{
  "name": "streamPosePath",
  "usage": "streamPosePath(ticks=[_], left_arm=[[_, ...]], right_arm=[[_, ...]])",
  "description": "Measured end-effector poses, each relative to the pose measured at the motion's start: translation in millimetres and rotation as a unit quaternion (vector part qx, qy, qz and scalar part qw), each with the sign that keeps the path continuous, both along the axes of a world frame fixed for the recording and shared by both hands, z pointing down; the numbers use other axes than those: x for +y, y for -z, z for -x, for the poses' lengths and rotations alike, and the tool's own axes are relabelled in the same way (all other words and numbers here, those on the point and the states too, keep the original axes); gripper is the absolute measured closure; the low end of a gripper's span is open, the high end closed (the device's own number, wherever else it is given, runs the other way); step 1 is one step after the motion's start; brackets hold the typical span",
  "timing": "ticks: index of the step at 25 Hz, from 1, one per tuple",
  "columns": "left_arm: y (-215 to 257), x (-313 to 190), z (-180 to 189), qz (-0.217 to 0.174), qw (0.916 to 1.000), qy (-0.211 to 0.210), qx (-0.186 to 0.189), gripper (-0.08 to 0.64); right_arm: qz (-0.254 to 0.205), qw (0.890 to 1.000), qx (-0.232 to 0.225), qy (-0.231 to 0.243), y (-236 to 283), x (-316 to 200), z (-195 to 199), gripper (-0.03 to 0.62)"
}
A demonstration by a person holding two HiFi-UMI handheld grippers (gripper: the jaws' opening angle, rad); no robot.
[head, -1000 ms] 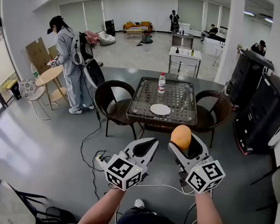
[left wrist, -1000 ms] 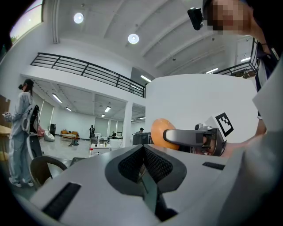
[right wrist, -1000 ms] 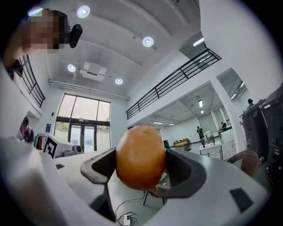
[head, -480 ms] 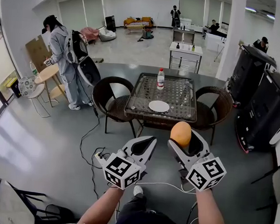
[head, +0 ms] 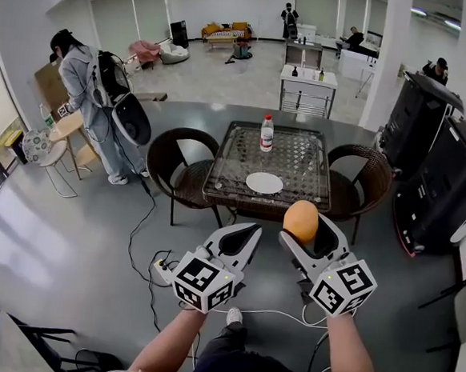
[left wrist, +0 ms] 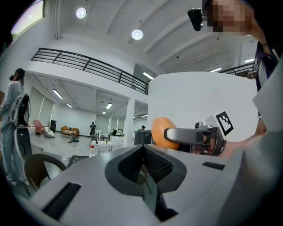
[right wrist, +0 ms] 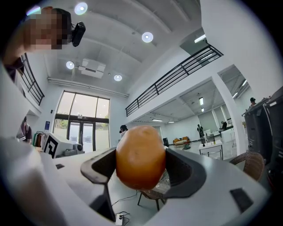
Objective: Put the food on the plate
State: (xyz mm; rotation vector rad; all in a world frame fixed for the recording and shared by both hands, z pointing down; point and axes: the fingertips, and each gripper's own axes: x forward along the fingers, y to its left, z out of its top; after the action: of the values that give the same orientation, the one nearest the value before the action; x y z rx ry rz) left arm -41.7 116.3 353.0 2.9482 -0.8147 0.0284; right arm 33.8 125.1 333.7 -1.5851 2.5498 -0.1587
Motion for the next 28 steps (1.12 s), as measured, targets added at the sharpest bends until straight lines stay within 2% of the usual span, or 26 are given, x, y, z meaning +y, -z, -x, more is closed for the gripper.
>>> streamPosePath(ticks=[14,20,28], left_arm=[[-3.9,-125.0,-6.8,0.014,0.9988,-0.046,0.009,0.552],[-10.5,-160.7,-3.6,0.02,0.9981,-0.056,0.014,0.551],[-22.0,-194.4,-5.6,0.03,0.9981,-0.053,0.007,0.551]], right_arm=[[0.011,0.999,0.011,-0.033,-4.2,-122.5,0.5,0.252],[0.016,0.999,0.011,-0.047,-9.5,-158.0,1.3,0.252],[0.019,0.999,0.006,-0.043,-16.6,-198.2,-4.7,0.252]])
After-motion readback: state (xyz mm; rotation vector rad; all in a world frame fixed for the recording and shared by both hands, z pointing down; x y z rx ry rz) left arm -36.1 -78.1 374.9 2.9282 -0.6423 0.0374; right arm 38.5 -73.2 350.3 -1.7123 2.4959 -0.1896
